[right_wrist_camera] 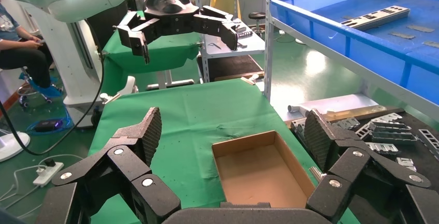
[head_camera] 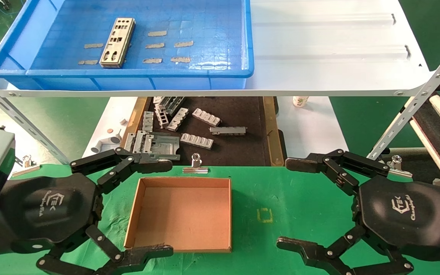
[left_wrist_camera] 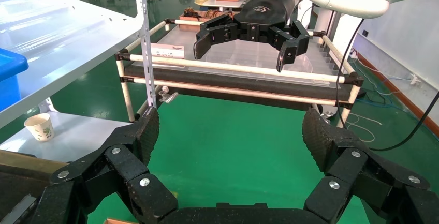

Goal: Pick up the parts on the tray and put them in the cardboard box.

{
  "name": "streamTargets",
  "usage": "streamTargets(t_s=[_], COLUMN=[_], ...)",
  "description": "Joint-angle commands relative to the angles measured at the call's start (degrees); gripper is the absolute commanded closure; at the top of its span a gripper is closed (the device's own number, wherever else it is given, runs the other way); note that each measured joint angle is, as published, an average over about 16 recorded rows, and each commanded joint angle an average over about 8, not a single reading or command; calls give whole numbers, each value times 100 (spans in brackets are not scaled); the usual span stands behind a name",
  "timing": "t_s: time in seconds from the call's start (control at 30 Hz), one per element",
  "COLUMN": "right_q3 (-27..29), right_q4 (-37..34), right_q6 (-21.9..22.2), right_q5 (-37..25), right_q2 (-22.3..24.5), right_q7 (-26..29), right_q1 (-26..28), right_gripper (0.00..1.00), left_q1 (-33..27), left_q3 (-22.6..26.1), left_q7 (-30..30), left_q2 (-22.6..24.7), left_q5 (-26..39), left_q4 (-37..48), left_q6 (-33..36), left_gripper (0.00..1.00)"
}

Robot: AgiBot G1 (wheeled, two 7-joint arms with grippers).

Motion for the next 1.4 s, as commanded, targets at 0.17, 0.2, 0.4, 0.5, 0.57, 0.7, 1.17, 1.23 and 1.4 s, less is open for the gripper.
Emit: streamTargets(t_s=[0.17, 0.2, 0.4, 0.5, 0.57, 0.7, 1.17, 1.23, 1.4], right_q3=[0, 0, 0, 0, 0, 0, 0, 0, 0], right_q4=[0, 0, 0, 0, 0, 0, 0, 0, 0], right_q6=[0, 0, 0, 0, 0, 0, 0, 0, 0], right_q5=[0, 0, 0, 0, 0, 0, 0, 0, 0], right_q2=[0, 0, 0, 0, 0, 0, 0, 0, 0], right_q7=[0, 0, 0, 0, 0, 0, 0, 0, 0], right_q1=[0, 0, 0, 0, 0, 0, 0, 0, 0], right_gripper=[0, 0, 0, 3, 17, 64, 100, 100, 100], left_q1=[0, 0, 0, 0, 0, 0, -464, -679, -1337], left_q3=[0, 0, 0, 0, 0, 0, -59, -32, 125], left_q7=[0, 0, 0, 0, 0, 0, -75, -90, -73], left_q2=[0, 0, 0, 0, 0, 0, 341, 487, 908], left_q5=[0, 0, 0, 0, 0, 0, 238, 408, 998], left_q4=[0, 0, 0, 0, 0, -1, 331, 499, 1172], left_q6=[0, 0, 0, 0, 0, 0, -851, -1155, -1928], left_gripper=[0, 0, 0, 0, 0, 0, 0, 0, 0])
